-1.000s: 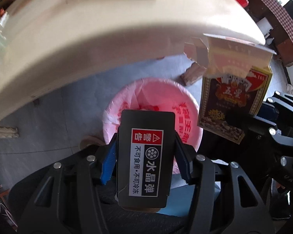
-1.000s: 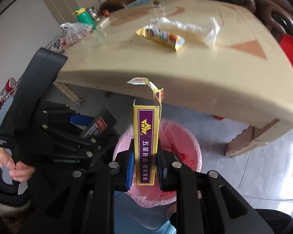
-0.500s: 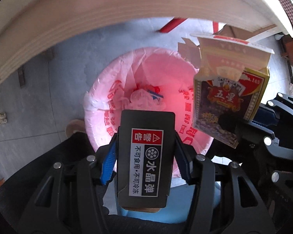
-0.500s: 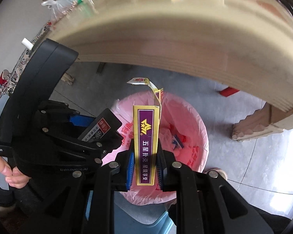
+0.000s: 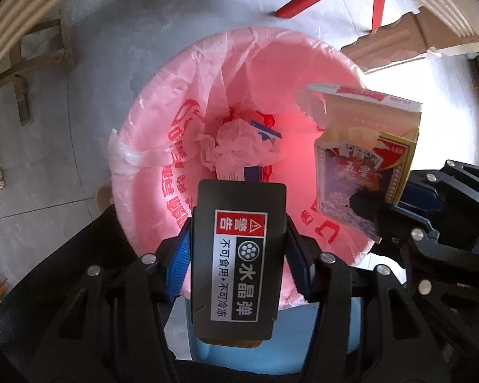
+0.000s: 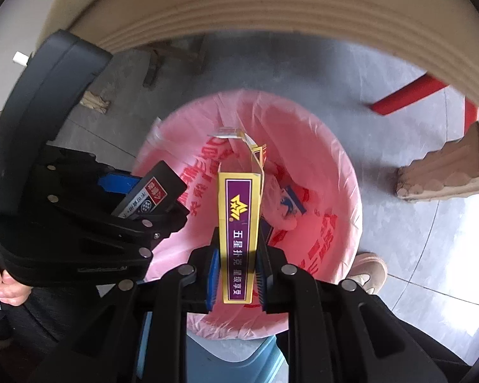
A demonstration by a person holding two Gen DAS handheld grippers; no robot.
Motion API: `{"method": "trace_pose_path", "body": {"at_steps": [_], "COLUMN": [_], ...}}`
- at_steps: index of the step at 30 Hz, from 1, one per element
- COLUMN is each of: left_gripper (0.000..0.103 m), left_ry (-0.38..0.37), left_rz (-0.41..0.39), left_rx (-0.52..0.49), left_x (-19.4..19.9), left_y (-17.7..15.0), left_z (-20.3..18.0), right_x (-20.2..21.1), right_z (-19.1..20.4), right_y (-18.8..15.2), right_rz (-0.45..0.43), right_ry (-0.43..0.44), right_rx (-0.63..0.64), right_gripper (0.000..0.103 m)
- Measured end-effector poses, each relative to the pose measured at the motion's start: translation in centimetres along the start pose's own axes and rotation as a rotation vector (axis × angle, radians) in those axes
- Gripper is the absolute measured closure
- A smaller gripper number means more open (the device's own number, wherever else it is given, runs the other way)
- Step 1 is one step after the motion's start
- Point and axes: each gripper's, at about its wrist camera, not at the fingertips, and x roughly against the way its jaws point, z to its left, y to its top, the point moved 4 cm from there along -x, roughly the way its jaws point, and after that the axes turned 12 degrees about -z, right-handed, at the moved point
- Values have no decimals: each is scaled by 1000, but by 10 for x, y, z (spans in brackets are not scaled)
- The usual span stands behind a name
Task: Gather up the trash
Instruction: 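Open the left tool over the bin while the right tool releases the yellow-purple box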
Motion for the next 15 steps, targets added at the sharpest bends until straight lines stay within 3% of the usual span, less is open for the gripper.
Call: {"method": "trace_pose_path", "body": {"at_steps": [9, 11, 13, 15], "left_gripper": [50, 46, 36, 34], "left_ry": [-1, 10, 40, 56], "left_rz": [61, 70, 73, 65], "left_rx": [17, 20, 18, 17], "left_x": [-20, -22, -22, -21], "left_y": [1, 2, 3, 4], "left_z": [2, 3, 6, 9], "right_x": [-20, -21, -20, -17], "right_z": [-10, -10, -9, -11], "right_y": [-6, -5, -3, 0], "right_rz": [62, 60, 55, 26], "right_ry": [7, 27, 26, 6], "right_rx": [-2, -9, -8, 2], "right_gripper": [83, 79, 54, 44]}}
